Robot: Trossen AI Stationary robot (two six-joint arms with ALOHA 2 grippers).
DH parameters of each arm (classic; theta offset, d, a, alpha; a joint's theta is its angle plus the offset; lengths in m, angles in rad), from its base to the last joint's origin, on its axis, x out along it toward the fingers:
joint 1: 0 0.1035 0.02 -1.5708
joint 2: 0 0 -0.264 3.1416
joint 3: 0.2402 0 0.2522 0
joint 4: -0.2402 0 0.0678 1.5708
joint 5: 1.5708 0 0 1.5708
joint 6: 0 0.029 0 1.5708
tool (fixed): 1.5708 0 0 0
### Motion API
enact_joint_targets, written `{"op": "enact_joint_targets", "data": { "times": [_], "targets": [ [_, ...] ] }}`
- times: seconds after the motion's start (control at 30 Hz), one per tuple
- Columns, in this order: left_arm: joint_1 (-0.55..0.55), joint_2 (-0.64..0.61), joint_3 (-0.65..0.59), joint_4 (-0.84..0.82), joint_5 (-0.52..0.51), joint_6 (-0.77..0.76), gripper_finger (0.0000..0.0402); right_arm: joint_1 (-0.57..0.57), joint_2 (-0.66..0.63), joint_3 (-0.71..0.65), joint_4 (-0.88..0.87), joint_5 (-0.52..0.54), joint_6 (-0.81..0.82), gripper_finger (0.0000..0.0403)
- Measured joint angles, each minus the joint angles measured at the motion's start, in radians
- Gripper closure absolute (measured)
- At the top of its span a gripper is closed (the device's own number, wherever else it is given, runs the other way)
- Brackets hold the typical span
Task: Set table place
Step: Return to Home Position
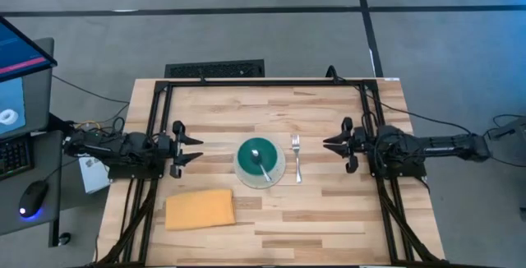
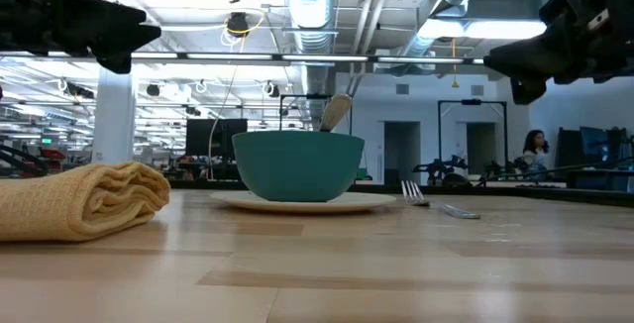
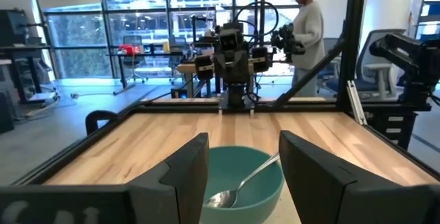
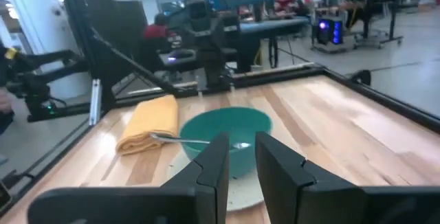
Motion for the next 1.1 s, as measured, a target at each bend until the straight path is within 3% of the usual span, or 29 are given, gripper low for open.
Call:
{"op": "enact_joint_targets", "data": {
  "times": [0.2,0.47,0.8,1.1],
  "targets": [
    [0.000,0.000,0.000,-0.017,-0.001,-0.011,0.0233,-0.022,-0.073,0.000,-0.013,-0.004,-0.028,0.0307],
    [0.000,0.000,0.000,-0.055,-0.003,-0.012,0.0233,-0.081,-0.257,0.000,-0.171,0.001,-0.032,0.0307],
    [0.000,0.004,0.002,-0.068,0.011,-0.002,0.0233,-0.149,-0.253,0.000,-0.220,0.005,-0.054,0.0307],
    [0.000,0.004,0.002,-0.069,0.011,-0.016,0.0233,-0.152,-0.249,0.000,-0.220,0.004,0.040,0.0307]
  ]
}}
